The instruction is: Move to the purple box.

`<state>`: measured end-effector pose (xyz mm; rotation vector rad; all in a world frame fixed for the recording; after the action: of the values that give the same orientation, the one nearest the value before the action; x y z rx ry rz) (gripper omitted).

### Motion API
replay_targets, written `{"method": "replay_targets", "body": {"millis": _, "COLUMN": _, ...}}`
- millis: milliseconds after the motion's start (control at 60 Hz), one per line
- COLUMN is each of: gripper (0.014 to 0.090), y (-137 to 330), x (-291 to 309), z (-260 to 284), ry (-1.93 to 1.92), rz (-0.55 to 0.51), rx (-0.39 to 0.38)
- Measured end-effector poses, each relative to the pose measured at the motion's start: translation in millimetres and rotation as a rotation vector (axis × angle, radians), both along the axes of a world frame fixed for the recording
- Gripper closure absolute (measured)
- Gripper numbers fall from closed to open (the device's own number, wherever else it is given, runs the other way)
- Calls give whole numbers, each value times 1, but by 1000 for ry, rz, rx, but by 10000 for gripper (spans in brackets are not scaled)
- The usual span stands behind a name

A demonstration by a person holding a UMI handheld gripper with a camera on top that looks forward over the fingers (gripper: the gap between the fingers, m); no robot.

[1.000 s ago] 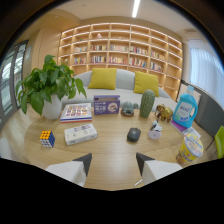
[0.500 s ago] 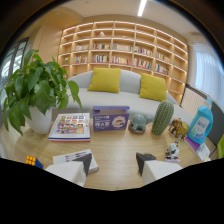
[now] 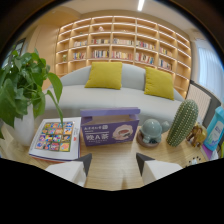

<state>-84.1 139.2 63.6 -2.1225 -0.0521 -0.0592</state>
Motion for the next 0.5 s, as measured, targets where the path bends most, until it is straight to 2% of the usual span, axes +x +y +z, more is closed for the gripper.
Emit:
{"method": "replay_targets", "body": {"millis": 167, "gripper": 205, "y": 22, "x": 5, "z": -3, "ry": -4, "rz": -1, "rx": 13}}
{"method": "replay_targets", "body": {"millis": 500, "gripper": 204, "y": 28, "x": -2, "z": -11, "ry": 17, "rz": 13, "rx": -1}}
